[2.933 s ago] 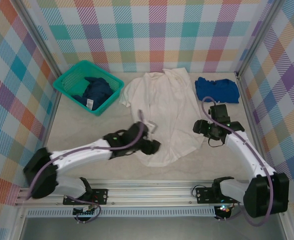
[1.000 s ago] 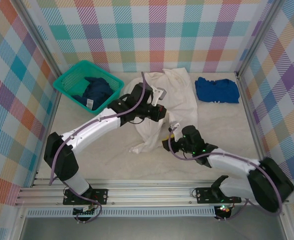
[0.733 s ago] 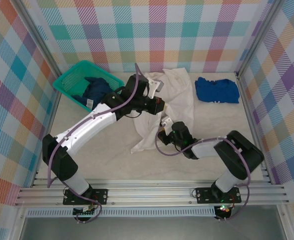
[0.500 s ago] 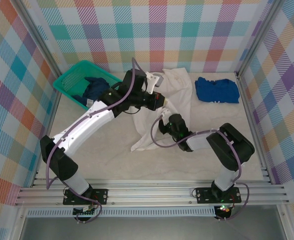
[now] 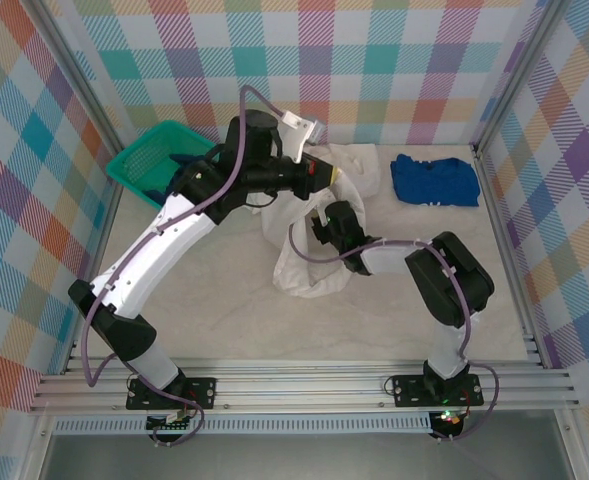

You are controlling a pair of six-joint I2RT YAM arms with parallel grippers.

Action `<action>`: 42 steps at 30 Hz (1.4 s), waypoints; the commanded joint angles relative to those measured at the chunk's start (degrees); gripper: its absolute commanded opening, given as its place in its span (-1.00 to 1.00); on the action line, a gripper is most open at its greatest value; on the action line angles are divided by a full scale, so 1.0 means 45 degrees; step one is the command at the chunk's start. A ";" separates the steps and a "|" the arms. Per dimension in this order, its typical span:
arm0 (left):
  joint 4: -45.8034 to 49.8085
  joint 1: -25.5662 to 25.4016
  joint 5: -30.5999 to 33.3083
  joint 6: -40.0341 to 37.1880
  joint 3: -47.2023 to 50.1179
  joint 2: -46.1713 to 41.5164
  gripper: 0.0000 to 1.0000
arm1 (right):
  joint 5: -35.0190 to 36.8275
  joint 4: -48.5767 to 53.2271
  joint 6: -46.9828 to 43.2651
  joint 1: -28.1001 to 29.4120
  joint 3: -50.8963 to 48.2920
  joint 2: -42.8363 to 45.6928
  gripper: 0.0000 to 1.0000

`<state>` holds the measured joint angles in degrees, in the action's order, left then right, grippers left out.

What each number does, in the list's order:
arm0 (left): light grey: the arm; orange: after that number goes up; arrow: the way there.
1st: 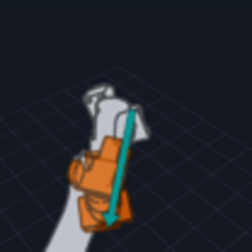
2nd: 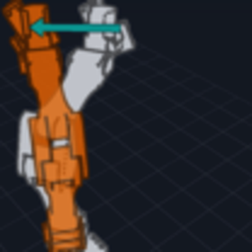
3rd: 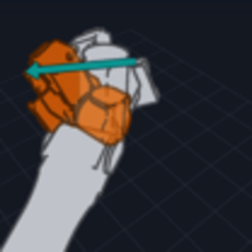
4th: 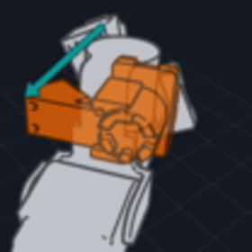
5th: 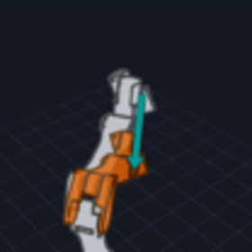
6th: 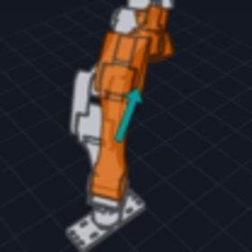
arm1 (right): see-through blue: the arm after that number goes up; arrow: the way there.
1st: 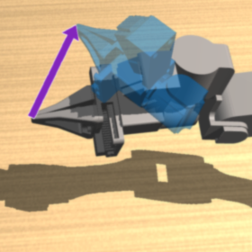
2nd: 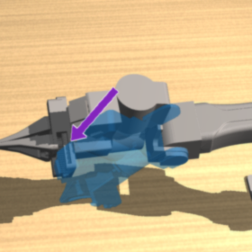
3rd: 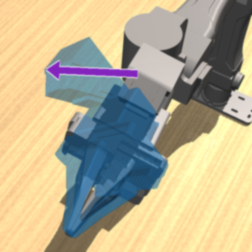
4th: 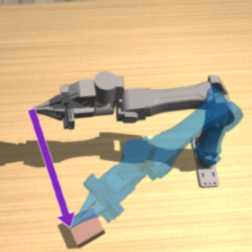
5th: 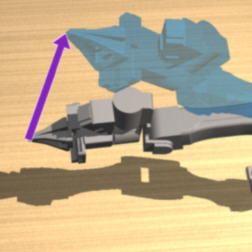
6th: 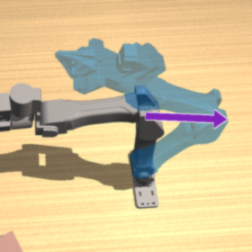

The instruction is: Fold the inside-out t-shirt

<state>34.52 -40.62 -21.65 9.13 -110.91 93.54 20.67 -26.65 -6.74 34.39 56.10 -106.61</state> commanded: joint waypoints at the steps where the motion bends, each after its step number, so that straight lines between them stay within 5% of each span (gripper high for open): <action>1: -0.0040 0.0121 -0.0430 -0.0384 -0.0749 -0.0491 -1.00 | 0.0293 0.2097 0.1027 -0.0461 0.1133 -0.0300 -0.40; 15: -0.0869 0.0126 -0.1655 -0.0151 -0.3387 -0.0799 -1.00 | 0.0528 0.5635 0.0888 -0.0774 0.5381 -0.2739 -0.19; 23: 0.0337 0.0148 0.2362 -0.1470 -0.2068 -0.1400 -1.00 | -0.4396 0.5175 0.2104 -0.1594 0.3998 -0.0776 -0.01; 28: -0.0335 0.0150 0.2466 -0.1488 -0.0300 -0.1935 -1.00 | -0.5858 0.5056 0.2388 -0.1743 0.3283 -0.0051 0.01; 42: -0.1877 0.0143 -0.0409 -0.0661 -0.1856 -0.2218 -1.00 | -0.2410 0.7477 -0.0105 -0.1355 0.6164 -0.3040 0.15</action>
<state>32.14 -40.56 -19.73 4.89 -115.33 85.76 5.89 3.18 -1.93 27.24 80.36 -118.15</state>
